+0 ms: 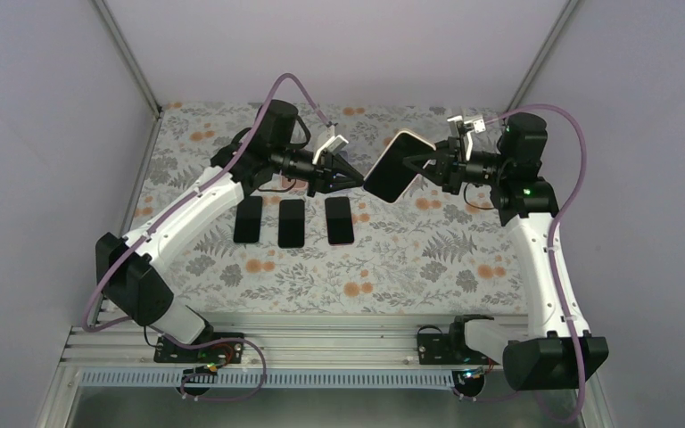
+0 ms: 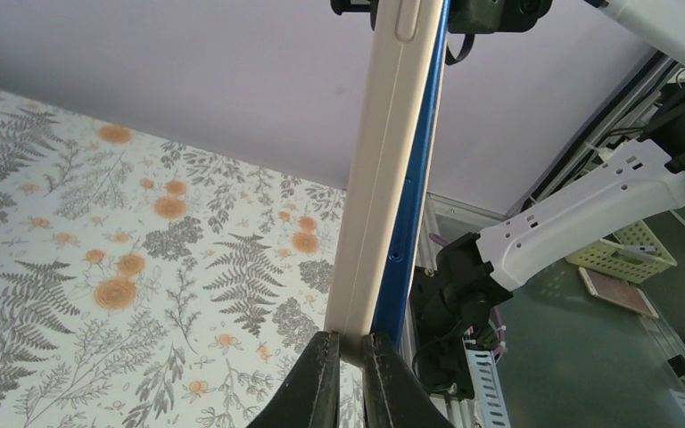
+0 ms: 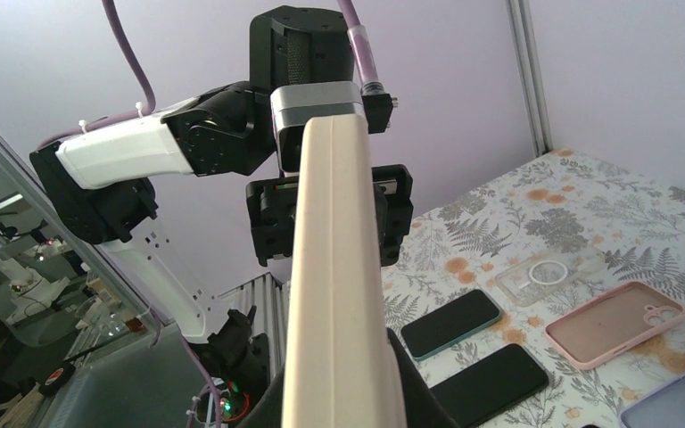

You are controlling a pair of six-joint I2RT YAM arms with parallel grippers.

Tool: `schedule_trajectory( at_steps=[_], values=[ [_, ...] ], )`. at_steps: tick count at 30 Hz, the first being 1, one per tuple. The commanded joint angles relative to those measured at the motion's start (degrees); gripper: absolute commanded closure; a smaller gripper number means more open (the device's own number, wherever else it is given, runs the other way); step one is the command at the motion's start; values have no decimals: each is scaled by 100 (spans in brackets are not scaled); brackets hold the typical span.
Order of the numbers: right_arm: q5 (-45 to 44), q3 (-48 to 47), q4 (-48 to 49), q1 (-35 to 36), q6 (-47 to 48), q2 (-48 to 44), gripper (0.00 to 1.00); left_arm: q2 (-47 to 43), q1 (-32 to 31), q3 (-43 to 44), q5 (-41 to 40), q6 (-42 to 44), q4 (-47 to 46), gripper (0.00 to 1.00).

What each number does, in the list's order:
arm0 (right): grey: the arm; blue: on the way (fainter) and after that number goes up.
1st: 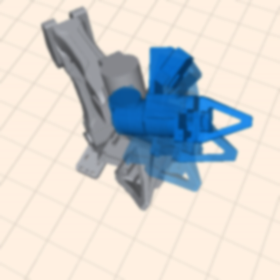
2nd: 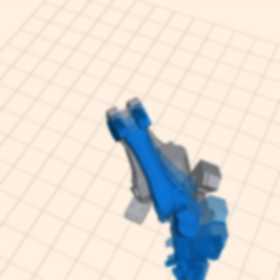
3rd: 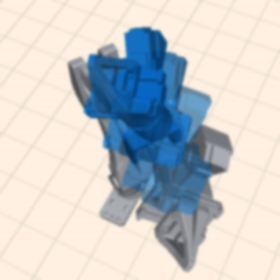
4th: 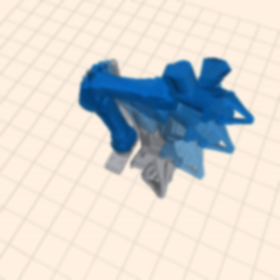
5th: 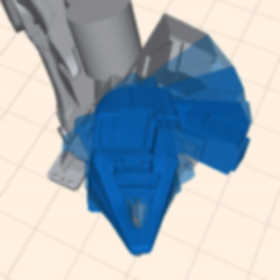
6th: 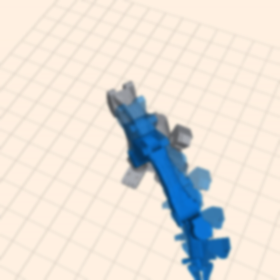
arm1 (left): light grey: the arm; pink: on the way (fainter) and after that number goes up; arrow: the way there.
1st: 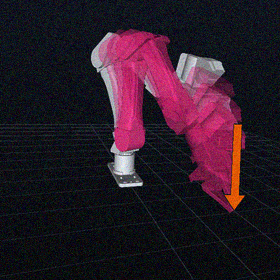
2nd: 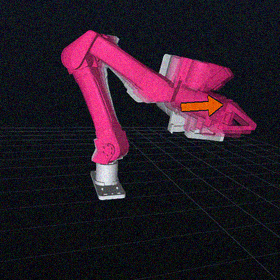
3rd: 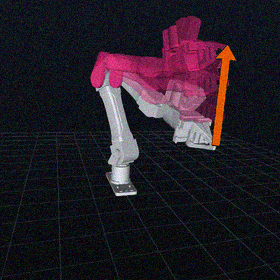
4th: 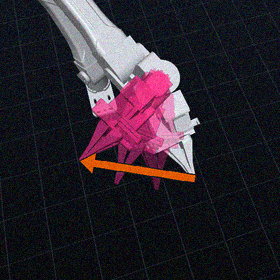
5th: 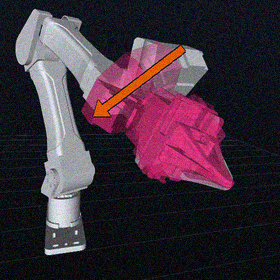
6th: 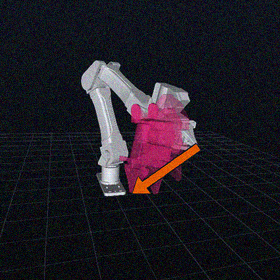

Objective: Take the phone out of the phone case
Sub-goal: Remove the phone case from the phone.

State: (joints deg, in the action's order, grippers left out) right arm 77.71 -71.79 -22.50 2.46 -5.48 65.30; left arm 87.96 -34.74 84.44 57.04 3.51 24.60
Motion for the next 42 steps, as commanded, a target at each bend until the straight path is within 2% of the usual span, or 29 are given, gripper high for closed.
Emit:
schedule_trajectory(
  at_steps=[1,13,18,36,42],
  values=[
    [2364,18,-66,407,-207,-255,96,292,32,63,-547,-101,-267,93],
    [2364,-207,-211,605,-340,-131,96,376,46,-148,-53,-272,-531,94],
    [2364,-383,-344,631,-336,-105,96,308,89,-260,-183,-258,-587,98],
    [2347,-7,-269,829,-563,-42,96,261,104,-468,-398,-281,-1054,98],
    [2333,278,-148,943,-577,25,96,228,56,-370,-86,-326,-1164,96]
  ],
)
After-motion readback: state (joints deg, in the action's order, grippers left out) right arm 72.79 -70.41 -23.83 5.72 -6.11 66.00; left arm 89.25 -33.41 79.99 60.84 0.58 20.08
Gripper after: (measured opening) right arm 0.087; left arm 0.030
